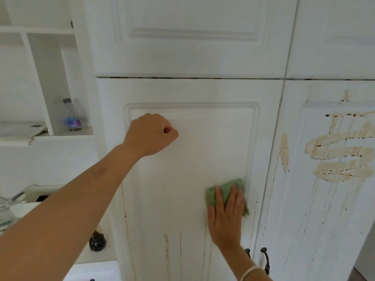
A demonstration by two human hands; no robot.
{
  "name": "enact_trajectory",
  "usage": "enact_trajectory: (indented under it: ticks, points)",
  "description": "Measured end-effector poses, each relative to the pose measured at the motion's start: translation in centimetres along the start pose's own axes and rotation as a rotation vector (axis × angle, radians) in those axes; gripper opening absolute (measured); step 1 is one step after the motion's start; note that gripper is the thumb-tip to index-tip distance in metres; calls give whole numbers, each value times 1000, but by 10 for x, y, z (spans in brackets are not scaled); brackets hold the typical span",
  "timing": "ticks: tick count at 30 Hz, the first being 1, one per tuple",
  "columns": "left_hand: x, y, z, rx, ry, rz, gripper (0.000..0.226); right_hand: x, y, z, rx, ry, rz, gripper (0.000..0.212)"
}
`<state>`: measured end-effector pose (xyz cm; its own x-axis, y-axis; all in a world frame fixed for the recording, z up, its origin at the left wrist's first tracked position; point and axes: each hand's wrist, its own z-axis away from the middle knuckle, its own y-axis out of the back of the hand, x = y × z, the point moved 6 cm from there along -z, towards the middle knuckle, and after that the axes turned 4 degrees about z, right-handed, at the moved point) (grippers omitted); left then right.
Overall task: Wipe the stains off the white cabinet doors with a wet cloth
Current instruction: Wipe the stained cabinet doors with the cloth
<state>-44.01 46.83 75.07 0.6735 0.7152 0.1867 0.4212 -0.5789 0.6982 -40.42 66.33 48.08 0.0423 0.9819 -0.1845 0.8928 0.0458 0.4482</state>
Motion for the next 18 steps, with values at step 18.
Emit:
enact_trajectory:
  ticks: [18]
  points:
    - [2, 1, 1, 49, -1, -21, 37, -72, 60, -124, 185, 141, 39, 53]
